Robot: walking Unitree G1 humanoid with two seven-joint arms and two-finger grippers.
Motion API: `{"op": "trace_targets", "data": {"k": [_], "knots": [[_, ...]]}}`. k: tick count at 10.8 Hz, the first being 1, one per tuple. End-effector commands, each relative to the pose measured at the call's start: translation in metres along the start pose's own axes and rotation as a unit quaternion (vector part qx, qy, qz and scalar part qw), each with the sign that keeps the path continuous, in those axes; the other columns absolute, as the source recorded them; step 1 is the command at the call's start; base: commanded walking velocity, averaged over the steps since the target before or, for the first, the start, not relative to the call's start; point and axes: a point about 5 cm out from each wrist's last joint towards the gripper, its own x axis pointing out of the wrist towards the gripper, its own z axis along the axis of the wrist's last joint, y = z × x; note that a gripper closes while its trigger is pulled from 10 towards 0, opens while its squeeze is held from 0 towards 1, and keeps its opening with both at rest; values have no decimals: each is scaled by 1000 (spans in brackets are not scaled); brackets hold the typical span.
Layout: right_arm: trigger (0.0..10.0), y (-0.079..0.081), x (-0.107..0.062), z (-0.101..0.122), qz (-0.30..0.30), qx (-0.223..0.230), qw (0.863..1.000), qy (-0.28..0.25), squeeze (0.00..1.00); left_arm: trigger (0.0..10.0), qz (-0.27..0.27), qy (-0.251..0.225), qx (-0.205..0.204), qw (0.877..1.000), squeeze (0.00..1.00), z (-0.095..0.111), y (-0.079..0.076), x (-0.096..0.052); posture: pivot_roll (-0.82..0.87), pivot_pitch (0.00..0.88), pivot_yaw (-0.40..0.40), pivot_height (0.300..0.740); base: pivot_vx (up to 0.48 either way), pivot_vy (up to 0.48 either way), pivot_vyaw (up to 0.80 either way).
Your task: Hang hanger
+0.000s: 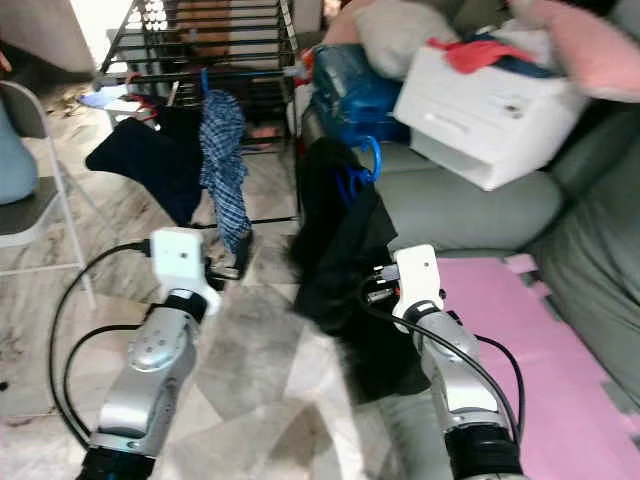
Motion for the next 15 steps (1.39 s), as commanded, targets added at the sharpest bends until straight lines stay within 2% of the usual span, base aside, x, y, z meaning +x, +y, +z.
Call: {"op": "trace_targets", "data": {"k": [1,2,5,8,10,15], "knots": [[10000,4,3,14,10,0,999,-31,0,10000,20,11,9,1000,0,-3,7,1,-95,22,-11,740,0,0,0],[10000,7,2,13,16,1,999,-30,0,10000,28,12,11,999,0,-3,9,1,-96,22,-11,740,0,0,0],[10000,9,3,18,27,1,999,-43,0,10000,41,15,19,999,0,-3,11,3,-95,21,-9,740,0,0,775],[10000,9,3,18,24,4,999,-44,0,10000,79,29,32,996,0,-7,22,4,-93,20,-5,740,0,0,773],[10000,9,2,18,24,5,999,-44,0,10000,59,21,30,998,0,-6,21,4,-94,17,-5,740,0,0,769],[10000,10,1,16,27,4,999,-43,0,10000,69,29,21,997,0,-10,22,2,-91,5,-6,740,0,0,769]]}}
